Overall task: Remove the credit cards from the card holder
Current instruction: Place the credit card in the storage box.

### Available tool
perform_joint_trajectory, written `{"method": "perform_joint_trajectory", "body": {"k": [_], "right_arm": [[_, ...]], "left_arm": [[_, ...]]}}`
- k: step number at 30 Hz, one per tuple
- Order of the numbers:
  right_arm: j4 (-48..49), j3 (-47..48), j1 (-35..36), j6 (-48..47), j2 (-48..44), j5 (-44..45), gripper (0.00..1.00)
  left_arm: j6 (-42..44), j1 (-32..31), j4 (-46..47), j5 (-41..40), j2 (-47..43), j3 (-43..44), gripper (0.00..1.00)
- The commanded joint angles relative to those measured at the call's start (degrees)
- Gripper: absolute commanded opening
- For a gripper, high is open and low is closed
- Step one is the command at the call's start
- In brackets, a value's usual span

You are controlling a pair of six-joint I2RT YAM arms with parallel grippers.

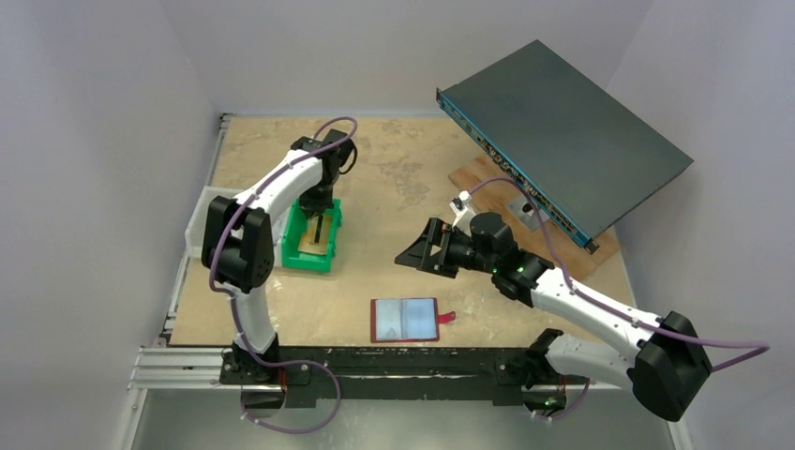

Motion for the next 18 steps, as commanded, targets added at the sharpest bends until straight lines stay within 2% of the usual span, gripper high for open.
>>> {"method": "perform_joint_trajectory", "body": {"k": [1, 11, 18], "right_arm": [[-0.26, 0.24, 0.08, -1.31, -1.97, 0.99, 0.92], [-3.9, 1.49, 0.2, -2.61, -1.58, 3.81, 0.92], [-6.94, 2.34, 0.68, -4.1, 0.68, 5.41, 0.93]], "left_arm": [[0.73, 0.28, 0.74, 2.1, 2.15, 3.41, 0.0], [0.2, 0.45, -1.03, 4.16, 2.2, 5.08, 0.2], [1.04, 0.49, -1.4, 7.98, -4.41, 3.79, 0.25]]}}
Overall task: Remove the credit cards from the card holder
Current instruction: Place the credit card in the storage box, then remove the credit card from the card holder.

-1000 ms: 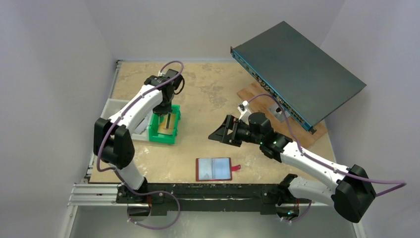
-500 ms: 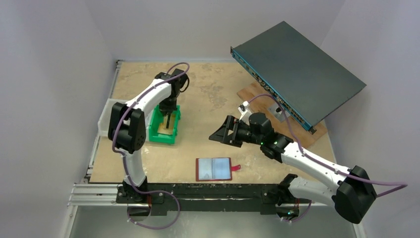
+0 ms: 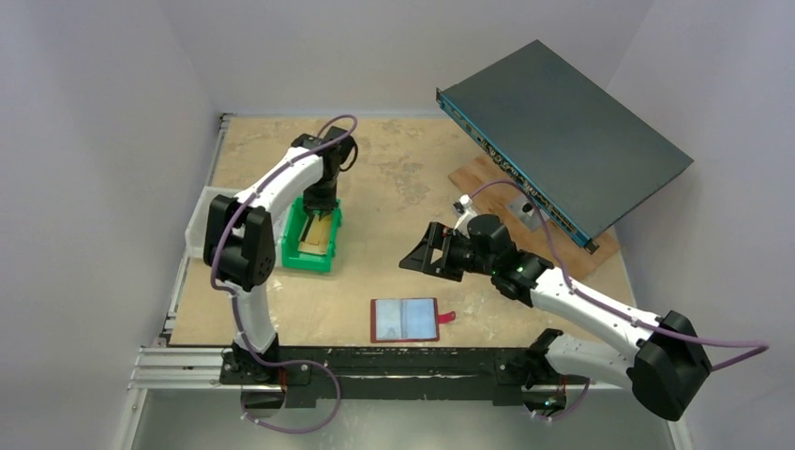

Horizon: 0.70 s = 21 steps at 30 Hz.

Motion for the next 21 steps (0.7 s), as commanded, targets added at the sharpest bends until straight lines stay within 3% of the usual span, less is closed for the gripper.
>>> {"method": "perform_joint_trajectory", "body": {"k": [1, 7, 14, 21], "right_arm": [[-2.76, 2.73, 1.41, -2.23, 1.62, 3.28, 0.92], [-9.0, 6.54, 10.77, -2.02, 6.43, 13.83, 0.87], [-16.37, 12.14, 20.73, 0.3, 14.39, 26.1, 0.76], [-22.05, 18.53, 27.2, 3.32, 25.18, 31.68, 0.74]], "left_arm": [[1.21, 0.43, -0.79, 3.79, -8.69, 0.27, 0.25], [1.39, 0.34, 2.4, 14.38, -19.91, -7.02, 0.26], [-0.83, 0.25, 7.58, 27.54, -33.37, -21.21, 0.25], [-3.29, -0.76, 11.12, 32.37, -41.11, -31.41, 0.23]]}}
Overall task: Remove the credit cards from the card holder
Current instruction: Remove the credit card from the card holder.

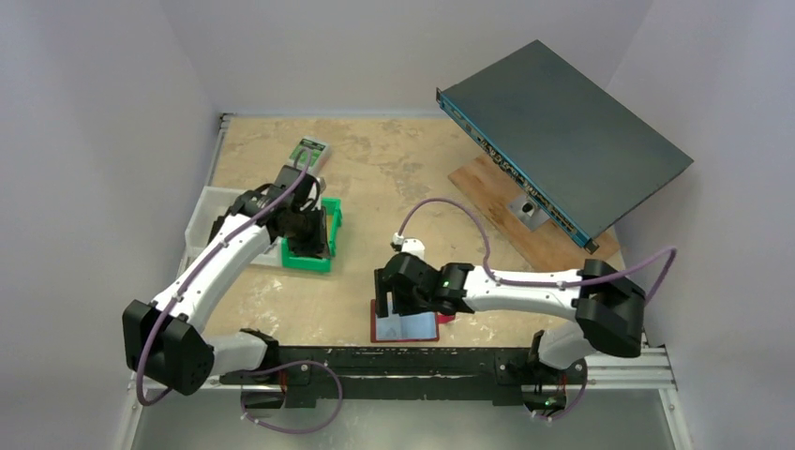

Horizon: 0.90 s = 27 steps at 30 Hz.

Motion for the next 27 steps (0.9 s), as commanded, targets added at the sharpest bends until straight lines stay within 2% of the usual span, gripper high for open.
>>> {"method": "perform_joint_trajectory", "body": {"k": [1, 12, 23, 27], "right_arm": [[-4.66, 4.16, 2.41, 2.8, 4.52, 6.3, 0.74], [-8.57, 10.49, 4.55, 1.37, 12.62, 9.82, 0.72], [-9.42, 11.55, 5.05, 0.9, 17.14, 9.43, 0.62], [-8.71, 10.4, 5.05, 1.15, 17.77, 8.49, 0.56]], "left_arm": [[-2.37, -1.32, 4.62, 5.42, -4.24, -4.49, 0.23], [-6.39, -5.14, 9.22, 6.11, -8.01, -14.09, 0.2], [-7.19, -5.81, 10.6, 6.37, -8.07, -16.63, 0.19], [-7.4, -5.9, 10.83, 6.56, -8.08, -17.04, 0.18]]}}
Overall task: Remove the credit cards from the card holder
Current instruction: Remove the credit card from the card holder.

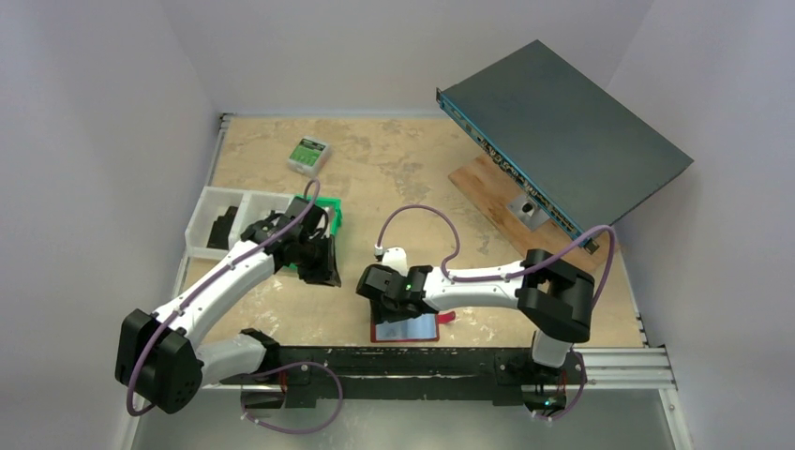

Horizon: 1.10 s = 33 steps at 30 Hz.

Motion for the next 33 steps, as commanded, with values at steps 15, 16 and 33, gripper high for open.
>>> {"method": "perform_joint_trajectory", "body": {"k": [15, 16, 33], "right_arm": [[12.86, -7.92, -3.34, -4.52, -0.5, -7.32, 0.27], [14.32, -8.67, -3.7, -4.76, -0.92, -8.3, 0.24], [31.65, -20.52, -9.36, -2.15, -5.78, -20.24, 0.06]], "left_arm": [[-6.57, -5.72, 9.24, 5.23, 1.88, -6.22, 0.18], [-7.38, -6.23, 10.35, 5.78, 2.43, -6.78, 0.17], [-12.4, -10.97, 22.69, 10.13, 13.09, -9.91, 0.01]]}}
